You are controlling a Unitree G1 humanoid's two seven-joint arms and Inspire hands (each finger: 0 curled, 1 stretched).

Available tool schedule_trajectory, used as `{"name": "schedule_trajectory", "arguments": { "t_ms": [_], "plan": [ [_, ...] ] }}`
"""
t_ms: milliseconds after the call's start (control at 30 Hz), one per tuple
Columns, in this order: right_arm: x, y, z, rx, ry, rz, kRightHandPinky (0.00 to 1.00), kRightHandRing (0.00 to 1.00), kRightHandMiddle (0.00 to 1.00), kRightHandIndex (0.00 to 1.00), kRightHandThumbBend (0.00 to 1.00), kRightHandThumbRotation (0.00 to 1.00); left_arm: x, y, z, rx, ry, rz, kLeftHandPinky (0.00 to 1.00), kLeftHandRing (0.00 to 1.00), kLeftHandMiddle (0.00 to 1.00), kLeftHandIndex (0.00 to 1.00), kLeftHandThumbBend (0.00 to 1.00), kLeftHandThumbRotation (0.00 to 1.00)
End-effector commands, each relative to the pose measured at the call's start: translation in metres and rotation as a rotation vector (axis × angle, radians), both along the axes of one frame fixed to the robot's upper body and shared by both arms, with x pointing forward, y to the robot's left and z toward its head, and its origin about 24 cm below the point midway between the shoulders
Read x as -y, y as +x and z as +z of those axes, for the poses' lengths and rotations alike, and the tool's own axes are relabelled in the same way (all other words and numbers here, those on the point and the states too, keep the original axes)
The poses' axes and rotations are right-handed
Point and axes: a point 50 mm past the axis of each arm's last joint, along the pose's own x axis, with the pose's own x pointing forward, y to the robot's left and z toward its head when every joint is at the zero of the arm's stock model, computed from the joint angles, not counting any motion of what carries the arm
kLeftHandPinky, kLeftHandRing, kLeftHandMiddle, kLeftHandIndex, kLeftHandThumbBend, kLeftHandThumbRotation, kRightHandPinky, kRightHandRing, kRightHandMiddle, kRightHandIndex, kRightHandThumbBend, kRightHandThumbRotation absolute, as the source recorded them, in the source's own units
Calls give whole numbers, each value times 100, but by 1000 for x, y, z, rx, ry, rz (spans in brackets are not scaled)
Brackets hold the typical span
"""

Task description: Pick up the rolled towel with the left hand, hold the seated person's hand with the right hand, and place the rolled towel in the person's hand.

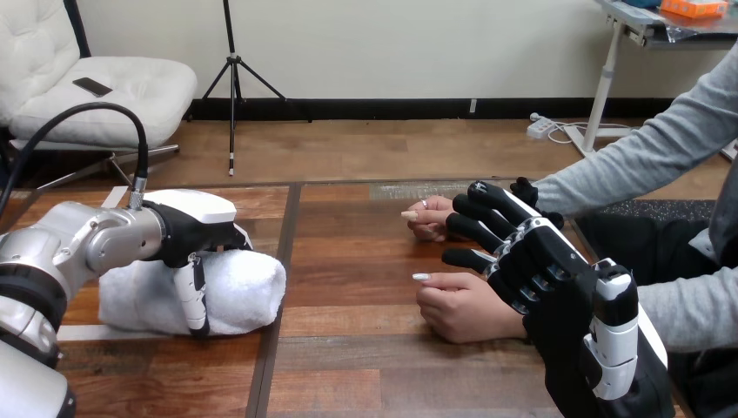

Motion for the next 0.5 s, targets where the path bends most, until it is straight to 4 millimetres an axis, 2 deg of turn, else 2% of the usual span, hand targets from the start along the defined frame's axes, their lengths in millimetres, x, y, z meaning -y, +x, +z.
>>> {"name": "schedule_trajectory", "arguments": {
  "t_ms": [0, 267, 467],
  "plan": [
    [-1, 8, 20, 114, -1, 1, 81, 89, 89, 87, 76, 100, 12, 4, 4, 8, -6, -26, 57, 71, 76, 77, 100, 9],
    [-1, 8, 20, 112, -1, -1, 80, 88, 88, 87, 77, 100, 12, 6, 4, 5, -11, 1, 48, 56, 63, 67, 97, 2],
    [-1, 7, 20, 113, -3, 1, 80, 88, 89, 87, 77, 100, 12, 5, 4, 6, -39, 12, 44, 50, 57, 61, 94, 1]
  ]
}}
